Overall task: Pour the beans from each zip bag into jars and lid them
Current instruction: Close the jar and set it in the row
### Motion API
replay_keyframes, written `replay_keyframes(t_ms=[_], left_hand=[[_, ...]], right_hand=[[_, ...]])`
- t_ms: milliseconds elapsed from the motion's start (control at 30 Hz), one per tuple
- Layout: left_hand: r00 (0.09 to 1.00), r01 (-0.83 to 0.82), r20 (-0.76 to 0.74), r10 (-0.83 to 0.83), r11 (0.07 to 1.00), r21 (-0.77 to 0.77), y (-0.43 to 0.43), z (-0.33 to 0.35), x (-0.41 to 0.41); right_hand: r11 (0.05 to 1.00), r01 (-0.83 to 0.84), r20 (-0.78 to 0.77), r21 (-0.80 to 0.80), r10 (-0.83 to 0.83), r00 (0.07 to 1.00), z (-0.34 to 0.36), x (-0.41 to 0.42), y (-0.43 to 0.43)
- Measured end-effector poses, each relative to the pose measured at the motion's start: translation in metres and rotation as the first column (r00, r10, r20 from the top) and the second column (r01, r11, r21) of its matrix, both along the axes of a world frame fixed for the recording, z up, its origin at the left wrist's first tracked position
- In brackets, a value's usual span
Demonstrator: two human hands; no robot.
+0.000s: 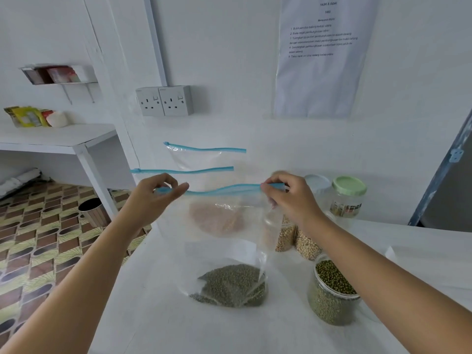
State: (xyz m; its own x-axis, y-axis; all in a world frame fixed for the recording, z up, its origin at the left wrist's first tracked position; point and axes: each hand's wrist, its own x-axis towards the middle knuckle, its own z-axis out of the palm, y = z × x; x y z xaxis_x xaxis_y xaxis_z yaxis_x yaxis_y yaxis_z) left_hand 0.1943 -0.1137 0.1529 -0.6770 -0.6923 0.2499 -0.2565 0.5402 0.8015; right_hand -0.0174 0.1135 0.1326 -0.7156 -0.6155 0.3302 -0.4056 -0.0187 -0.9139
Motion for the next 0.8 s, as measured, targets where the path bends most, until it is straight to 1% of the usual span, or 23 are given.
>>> replay_keyframes(t_ms=[67,133,200,233,300,367,433,567,633,700,800], left_hand=[[1.000,0.012,0.018,-0.012,0.999,0.039,-0.005,-0.003,-0.003],[0.998,0.046,0.044,-0.051,0.991,0.126,-0.011,-0.009,-0.004],[0.995,0.058,0.074,-0.069,0.989,0.136,-0.020,-0.018,-0.005],[0.993,0.057,0.097,-0.067,0.993,0.105,-0.023,-0.022,-0.006],[0.981,0.055,0.186,-0.047,0.998,-0.037,-0.026,-0.029,-0.011],[0.964,0.074,0.264,-0.016,0.975,-0.211,-0.023,-0.029,-0.018],[0.962,0.105,0.273,-0.011,0.938,-0.332,-0.021,-0.025,-0.022],[0.976,0.146,0.210,-0.053,0.876,-0.459,-0.013,-0.017,-0.024],[0.984,0.169,0.139,-0.114,0.849,-0.501,-0.001,-0.015,-0.027],[0.979,0.192,0.032,-0.201,0.856,-0.480,0.015,-0.012,-0.034],[0.937,0.281,-0.076,-0.340,0.866,-0.413,0.048,-0.008,-0.051]], right_hand=[[0.998,0.002,0.037,0.055,-0.004,0.999,-0.007,-0.002,-0.005],[0.997,0.005,0.078,0.076,-0.011,0.997,-0.013,-0.001,-0.007],[0.995,0.022,0.100,0.099,-0.032,0.994,-0.020,0.001,-0.008],[0.992,0.036,0.106,0.125,-0.049,0.993,-0.023,0.003,-0.010],[0.984,0.059,0.129,0.166,-0.081,0.988,-0.032,0.006,-0.014],[0.984,0.085,0.194,0.159,-0.116,0.974,-0.039,0.007,-0.019],[0.980,0.124,0.231,0.153,-0.157,0.960,-0.041,0.008,-0.022],[0.985,0.136,0.248,0.105,-0.158,0.956,-0.038,0.006,-0.022],[0.985,0.138,0.200,0.101,-0.156,0.967,-0.035,0.005,-0.017],[0.984,0.158,0.125,0.082,-0.168,0.978,-0.031,0.004,-0.008],[0.976,0.216,0.044,-0.024,-0.215,0.976,-0.027,0.003,0.016]])
